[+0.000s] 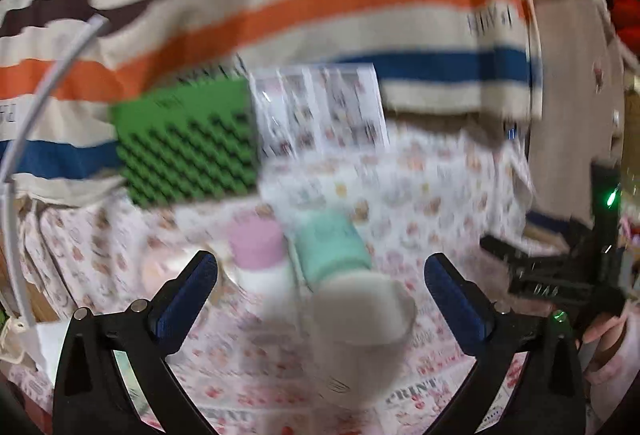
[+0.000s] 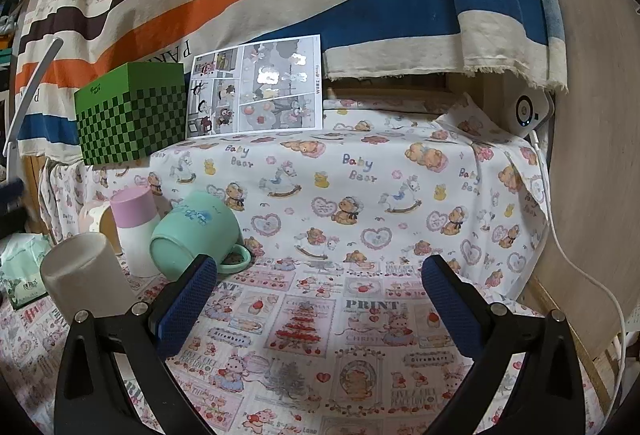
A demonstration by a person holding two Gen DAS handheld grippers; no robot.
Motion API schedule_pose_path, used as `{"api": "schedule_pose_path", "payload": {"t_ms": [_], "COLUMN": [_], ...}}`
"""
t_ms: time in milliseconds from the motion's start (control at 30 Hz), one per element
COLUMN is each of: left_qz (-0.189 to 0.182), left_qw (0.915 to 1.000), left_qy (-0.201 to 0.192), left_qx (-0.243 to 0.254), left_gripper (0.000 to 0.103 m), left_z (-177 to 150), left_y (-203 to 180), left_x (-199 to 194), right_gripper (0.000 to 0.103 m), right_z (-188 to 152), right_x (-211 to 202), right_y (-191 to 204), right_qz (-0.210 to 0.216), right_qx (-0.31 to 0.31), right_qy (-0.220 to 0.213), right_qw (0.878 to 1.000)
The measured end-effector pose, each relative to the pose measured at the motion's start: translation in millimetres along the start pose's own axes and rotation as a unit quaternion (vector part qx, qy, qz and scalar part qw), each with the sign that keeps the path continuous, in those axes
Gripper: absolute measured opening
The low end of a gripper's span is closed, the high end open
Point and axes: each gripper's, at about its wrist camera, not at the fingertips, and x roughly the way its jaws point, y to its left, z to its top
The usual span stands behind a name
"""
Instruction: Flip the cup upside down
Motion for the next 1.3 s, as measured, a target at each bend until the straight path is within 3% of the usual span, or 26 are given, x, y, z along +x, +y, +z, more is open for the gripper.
{"api": "schedule_pose_path", "payload": {"t_ms": [100,233,433,567,667,767,900,1300], "left_qz": [-0.002,0.026,0.066,0.074,0.085,0.067,0.066,0.07], "left_qw": [0.9997,0.9992,0.9973,0.9963,0.9959,0.9966,0.9968,0.9964], "left_qy": [-0.018,-0.027,-0.032,-0.031,-0.027,-0.014,-0.001,-0.002], "left_qx": [-0.015,-0.016,0.001,-0.028,-0.019,-0.047,-0.044,-0.048], "left_gripper": [0.103,0.103,0.103,0.103,0.103,0.103,0.103,0.103], "left_z": [4,-1,-29,-48,-60,-61,-62,-61], "left_y": [24,47,78,98,100,107,105,105], "left_x": [-13,-20,-17,-13,-9,-5,0,-2], "right_gripper": [0.103,0.103,0.103,0.103,0.103,0.103,0.103,0.103], "right_z": [0,0,1,2,1,1,1,1], "right_x": [-1,-4,-10,-9,-10,-9,-10,-10], "right_y": [1,2,6,6,6,7,7,9], "right_qz": [-0.004,-0.005,-0.007,-0.007,-0.005,-0.004,-0.002,0.003], "right_qx": [0.0,-0.007,-0.02,-0.021,-0.021,-0.023,-0.024,-0.026], "right_qy": [-0.005,-0.009,-0.021,-0.021,-0.022,-0.022,-0.022,-0.021], "right_qw": [1.0,1.0,1.0,1.0,1.0,0.999,0.999,0.999]}}
